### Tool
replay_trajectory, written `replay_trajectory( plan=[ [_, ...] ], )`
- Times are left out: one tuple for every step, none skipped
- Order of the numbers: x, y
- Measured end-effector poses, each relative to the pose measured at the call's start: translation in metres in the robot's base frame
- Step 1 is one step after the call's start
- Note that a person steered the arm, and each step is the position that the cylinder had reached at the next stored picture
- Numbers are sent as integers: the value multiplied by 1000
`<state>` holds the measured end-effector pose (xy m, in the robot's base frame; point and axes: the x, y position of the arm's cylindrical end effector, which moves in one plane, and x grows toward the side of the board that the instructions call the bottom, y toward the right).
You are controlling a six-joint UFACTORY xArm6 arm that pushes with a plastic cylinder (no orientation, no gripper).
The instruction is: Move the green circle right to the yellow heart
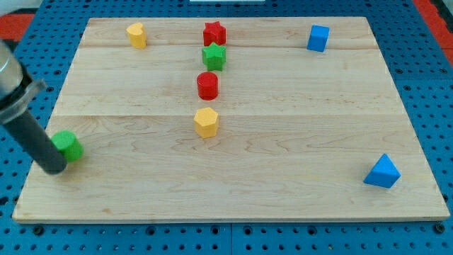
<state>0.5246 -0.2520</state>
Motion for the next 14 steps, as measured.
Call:
replay_trajectory(
  plan=[
    [-44,-4],
    [-89,-3],
    [-74,14],
    [-112,23],
    [-142,50],
    [-177,60],
    [-220,87],
    [-239,99],
    [-247,99],
    [-257,108],
    [-259,114],
    [-262,123],
    [-261,127],
    [-220,153]
  ],
)
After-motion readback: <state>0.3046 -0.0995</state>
